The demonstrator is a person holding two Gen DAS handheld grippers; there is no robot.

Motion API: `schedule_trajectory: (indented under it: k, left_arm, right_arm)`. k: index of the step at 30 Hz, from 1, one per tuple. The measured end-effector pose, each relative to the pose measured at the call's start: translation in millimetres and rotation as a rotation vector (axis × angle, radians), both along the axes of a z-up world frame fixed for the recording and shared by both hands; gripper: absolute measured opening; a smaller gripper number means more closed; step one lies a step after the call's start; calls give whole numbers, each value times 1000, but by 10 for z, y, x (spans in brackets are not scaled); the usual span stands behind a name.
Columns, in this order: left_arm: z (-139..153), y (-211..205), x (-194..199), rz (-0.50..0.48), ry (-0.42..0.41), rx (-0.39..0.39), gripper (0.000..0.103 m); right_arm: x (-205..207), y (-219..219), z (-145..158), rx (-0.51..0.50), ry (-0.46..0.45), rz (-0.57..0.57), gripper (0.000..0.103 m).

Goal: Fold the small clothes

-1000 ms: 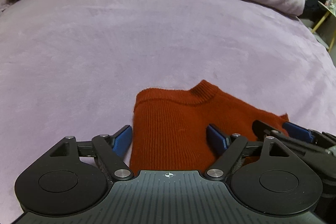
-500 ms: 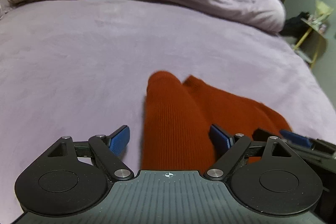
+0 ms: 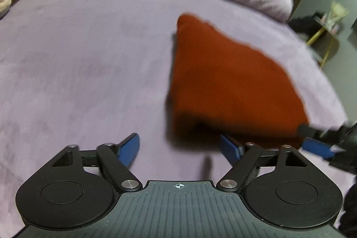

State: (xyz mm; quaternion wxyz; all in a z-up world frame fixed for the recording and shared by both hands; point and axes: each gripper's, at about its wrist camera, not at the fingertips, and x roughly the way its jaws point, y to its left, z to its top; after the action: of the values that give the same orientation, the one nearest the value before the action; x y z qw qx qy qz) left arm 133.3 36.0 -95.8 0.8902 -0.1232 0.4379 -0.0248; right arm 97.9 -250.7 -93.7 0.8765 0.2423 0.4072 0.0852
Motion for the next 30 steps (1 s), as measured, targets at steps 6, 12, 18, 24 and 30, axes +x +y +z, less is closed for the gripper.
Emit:
schedule_trajectory:
  k: [6, 12, 18, 24, 30]
  left_arm:
    - [-61, -138, 225, 15, -8, 90, 79]
    - [-34, 26, 168, 126, -1, 101, 80]
    - [155, 179, 29, 153, 64, 64, 78]
    - [445, 108, 46, 148, -44, 90, 79]
    - [209, -177, 242, 47, 7, 209, 80]
  right_arm:
    - [169, -36, -140, 208, 52, -76, 16]
    - [110, -278, -406, 624, 71, -167, 7]
    - [134, -143, -285, 200, 101, -142, 12]
    - [8, 229, 326, -217, -123, -89, 20]
    - [314, 554, 142, -350, -42, 52, 19]
